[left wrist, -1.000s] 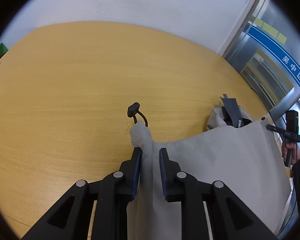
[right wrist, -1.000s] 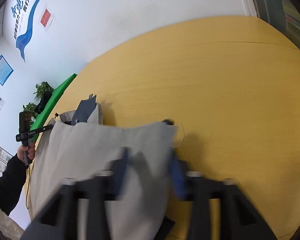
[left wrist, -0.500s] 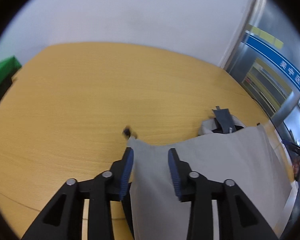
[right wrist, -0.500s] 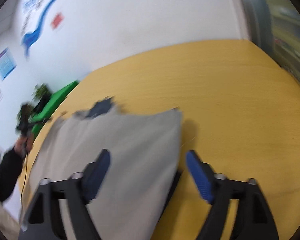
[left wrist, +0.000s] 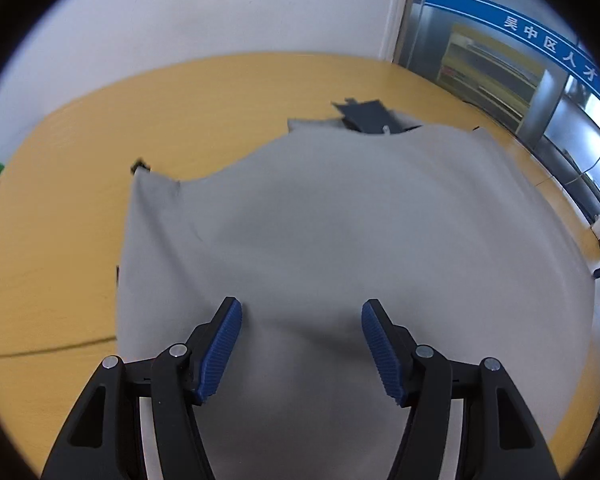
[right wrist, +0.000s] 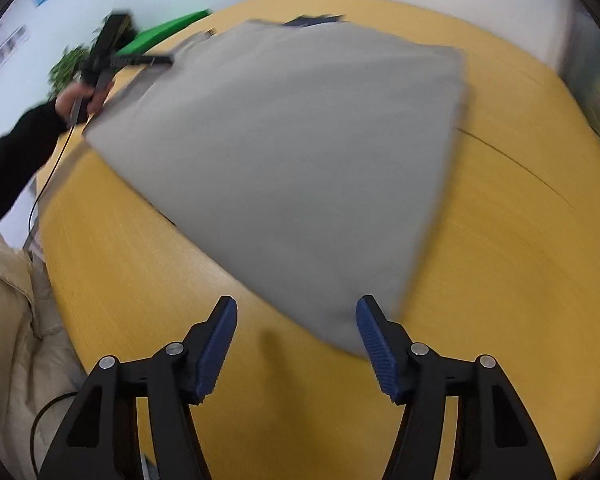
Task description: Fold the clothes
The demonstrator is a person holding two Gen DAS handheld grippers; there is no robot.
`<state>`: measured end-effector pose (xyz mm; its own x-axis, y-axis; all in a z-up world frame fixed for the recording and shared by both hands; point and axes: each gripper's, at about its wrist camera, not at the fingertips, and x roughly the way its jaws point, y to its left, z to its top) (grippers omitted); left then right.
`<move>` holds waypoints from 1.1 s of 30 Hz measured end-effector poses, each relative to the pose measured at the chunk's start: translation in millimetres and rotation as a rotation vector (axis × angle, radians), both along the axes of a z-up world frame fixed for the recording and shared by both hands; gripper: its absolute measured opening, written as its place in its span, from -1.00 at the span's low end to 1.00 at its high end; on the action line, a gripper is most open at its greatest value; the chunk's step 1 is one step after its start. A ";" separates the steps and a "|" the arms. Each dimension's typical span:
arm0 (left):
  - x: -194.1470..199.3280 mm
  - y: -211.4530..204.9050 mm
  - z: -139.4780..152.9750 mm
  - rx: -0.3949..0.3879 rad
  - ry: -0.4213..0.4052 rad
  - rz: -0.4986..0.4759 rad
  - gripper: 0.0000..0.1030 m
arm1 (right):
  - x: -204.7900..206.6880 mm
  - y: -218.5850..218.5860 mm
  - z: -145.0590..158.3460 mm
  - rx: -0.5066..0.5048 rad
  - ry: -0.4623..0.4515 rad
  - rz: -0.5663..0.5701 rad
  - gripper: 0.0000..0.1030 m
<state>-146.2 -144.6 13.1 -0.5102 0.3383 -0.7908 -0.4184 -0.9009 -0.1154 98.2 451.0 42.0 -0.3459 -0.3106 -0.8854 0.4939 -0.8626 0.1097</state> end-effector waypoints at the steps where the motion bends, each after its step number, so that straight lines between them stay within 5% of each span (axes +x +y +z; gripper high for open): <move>1: 0.7 -0.4 -0.5 0.002 0.003 0.002 0.21 | 5.9 14.4 7.2 -0.003 0.007 -0.020 0.38; 4: 1.1 2.3 1.9 -0.007 0.012 0.001 0.21 | 6.8 43.2 17.7 -0.117 0.006 -0.021 0.72; 11: 3.8 4.2 -2.8 -0.042 0.004 0.004 0.21 | -35.0 17.3 -11.1 -0.335 -0.086 0.159 0.68; 17: 15.7 2.9 7.7 -0.037 0.013 0.002 0.21 | -14.0 6.8 25.7 -0.233 0.049 0.174 0.68; 20: 23.1 5.2 10.3 -0.033 0.022 -0.023 0.21 | -5.3 2.4 36.3 -0.280 0.077 0.206 0.68; 27: 25.1 7.0 1.8 -0.029 0.008 -0.022 0.21 | -39.8 47.6 0.6 -0.325 -0.025 0.060 0.69; 33: 22.3 8.0 -0.6 -0.037 0.006 -0.020 0.21 | -36.6 16.7 15.3 -0.470 -0.064 0.295 0.66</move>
<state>-123.9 -136.6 12.5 -0.5083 0.3191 -0.7999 -0.4370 -0.8959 -0.0798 61.7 467.8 57.4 -0.1345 -0.7528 -0.6443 0.6865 -0.5397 0.4872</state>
